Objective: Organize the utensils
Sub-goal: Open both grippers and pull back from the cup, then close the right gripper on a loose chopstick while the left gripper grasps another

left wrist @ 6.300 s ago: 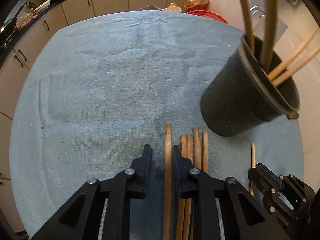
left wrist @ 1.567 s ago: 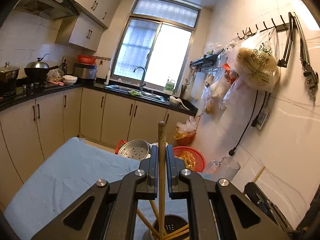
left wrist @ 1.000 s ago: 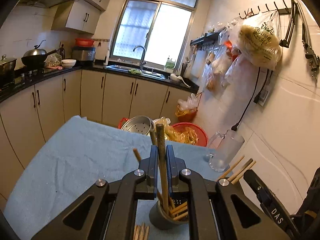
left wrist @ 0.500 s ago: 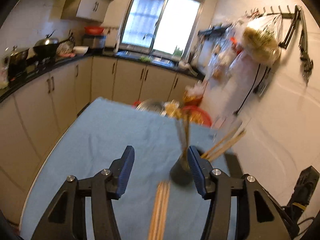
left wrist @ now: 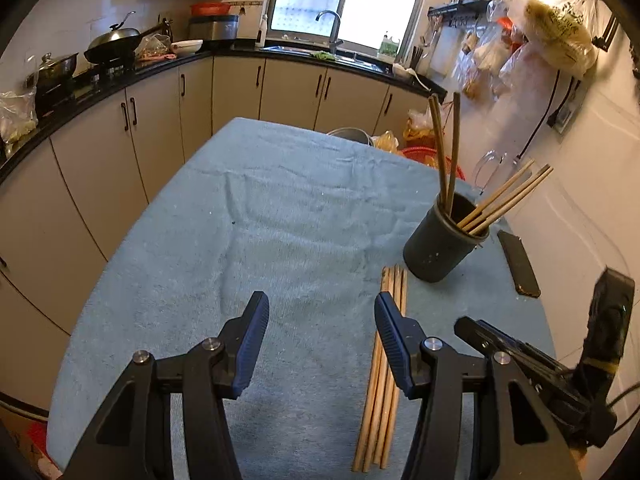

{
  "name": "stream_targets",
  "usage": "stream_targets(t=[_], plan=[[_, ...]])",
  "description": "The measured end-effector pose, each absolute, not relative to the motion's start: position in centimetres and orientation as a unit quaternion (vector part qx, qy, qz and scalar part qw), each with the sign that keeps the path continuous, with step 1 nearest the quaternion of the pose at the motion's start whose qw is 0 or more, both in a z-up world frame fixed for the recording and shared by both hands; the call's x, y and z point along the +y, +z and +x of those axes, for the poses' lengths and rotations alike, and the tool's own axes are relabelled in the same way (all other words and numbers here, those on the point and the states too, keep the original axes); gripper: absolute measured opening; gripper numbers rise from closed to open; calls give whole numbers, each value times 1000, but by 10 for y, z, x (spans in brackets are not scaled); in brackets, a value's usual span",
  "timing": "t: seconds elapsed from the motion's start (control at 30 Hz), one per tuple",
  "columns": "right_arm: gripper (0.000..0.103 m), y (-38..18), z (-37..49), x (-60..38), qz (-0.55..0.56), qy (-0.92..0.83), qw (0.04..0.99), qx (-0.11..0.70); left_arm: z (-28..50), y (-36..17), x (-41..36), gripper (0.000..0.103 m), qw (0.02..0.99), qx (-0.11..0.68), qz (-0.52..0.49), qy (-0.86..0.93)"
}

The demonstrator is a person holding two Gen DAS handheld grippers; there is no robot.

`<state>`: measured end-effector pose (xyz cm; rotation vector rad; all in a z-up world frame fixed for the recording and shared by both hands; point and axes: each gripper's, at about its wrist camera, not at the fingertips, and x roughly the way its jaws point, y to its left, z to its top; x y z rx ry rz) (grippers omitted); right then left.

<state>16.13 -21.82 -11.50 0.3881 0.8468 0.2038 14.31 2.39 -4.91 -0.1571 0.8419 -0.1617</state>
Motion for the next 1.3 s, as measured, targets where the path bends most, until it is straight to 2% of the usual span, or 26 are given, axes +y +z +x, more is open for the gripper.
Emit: stream_targets(t=[0.13,0.3,0.5,1.0,1.3], plan=[[35,-125,184,-213,188,94,878,429,156,-60,23,56,897,428,-69,-79],[24,-139,213,-205,183,85,866,458,172,-77,23,56,886,452,-69,-79],[18,-155,238,-197,181,72,857,476,188,-93,24,56,875,470,-81,-84],[11,-161,264,-168,116,33,861,495,208,-106,20,56,865,487,-76,-94],[11,-165,231,-185,90,49,862,497,236,-121,-8,56,826,536,-84,-152]])
